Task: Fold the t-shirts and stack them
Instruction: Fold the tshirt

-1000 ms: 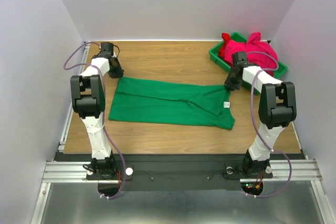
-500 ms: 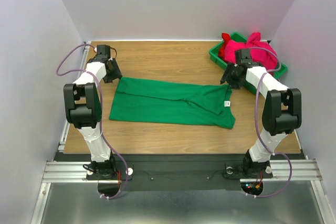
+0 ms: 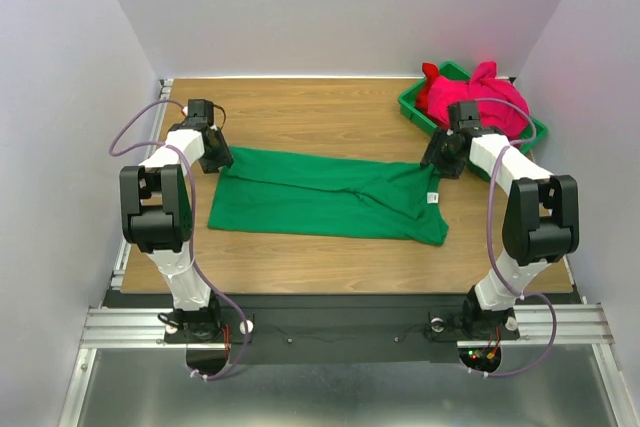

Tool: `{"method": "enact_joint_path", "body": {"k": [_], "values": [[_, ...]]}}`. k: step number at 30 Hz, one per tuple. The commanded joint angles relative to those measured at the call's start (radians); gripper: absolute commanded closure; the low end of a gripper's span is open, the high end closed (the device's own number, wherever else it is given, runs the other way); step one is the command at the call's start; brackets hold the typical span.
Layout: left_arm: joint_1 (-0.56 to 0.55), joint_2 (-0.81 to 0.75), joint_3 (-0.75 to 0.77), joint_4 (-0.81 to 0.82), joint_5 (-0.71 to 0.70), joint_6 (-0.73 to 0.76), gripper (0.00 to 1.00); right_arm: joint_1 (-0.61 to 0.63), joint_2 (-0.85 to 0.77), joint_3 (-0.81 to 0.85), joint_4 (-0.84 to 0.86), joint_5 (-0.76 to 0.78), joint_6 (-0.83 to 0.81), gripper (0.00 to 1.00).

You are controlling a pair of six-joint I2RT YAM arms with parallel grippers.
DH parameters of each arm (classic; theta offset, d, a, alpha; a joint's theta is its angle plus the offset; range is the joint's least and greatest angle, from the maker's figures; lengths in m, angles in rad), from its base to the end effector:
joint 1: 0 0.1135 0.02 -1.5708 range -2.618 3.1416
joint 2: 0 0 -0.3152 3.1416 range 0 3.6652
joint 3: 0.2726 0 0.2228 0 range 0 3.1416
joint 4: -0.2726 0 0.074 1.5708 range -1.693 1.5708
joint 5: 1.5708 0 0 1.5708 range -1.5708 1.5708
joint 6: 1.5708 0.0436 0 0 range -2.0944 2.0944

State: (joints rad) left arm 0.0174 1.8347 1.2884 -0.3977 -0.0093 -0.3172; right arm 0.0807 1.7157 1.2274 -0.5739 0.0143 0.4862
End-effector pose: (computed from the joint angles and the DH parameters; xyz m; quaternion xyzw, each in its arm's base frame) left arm 0.3856 0.0071 0.2623 -0.1598 0.9378 -0.0417 0.3055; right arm 0.3394 0.0268 0.2750 0.1967 0.9476 0.0637 0.2435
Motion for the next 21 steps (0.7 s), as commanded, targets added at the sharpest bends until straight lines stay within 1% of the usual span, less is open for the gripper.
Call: {"method": "enact_joint_path", "body": {"k": [1, 4, 9, 18, 19, 21], "values": [[-0.008, -0.032, 0.008, 0.016, -0.003, -0.010, 0.55, 0.011, -0.048, 0.000, 0.019, -0.010, -0.008, 0.38], [-0.014, -0.020, 0.008, 0.014, 0.000, -0.011, 0.58, 0.013, -0.051, -0.005, 0.019, -0.008, -0.005, 0.38], [-0.016, -0.014, -0.015, 0.030, 0.005, -0.022, 0.58, 0.014, -0.060, -0.016, 0.019, -0.004, -0.006, 0.38], [-0.014, 0.006, -0.008, 0.031, 0.005, -0.019, 0.59, 0.016, -0.056, -0.019, 0.019, -0.007, -0.005, 0.38], [-0.014, 0.008, -0.008, 0.031, 0.005, -0.017, 0.59, 0.014, -0.056, -0.017, 0.019, -0.008, -0.005, 0.39], [-0.014, 0.005, -0.008, 0.031, 0.005, -0.016, 0.65, 0.017, -0.054, -0.014, 0.019, -0.007, -0.005, 0.38]]}}
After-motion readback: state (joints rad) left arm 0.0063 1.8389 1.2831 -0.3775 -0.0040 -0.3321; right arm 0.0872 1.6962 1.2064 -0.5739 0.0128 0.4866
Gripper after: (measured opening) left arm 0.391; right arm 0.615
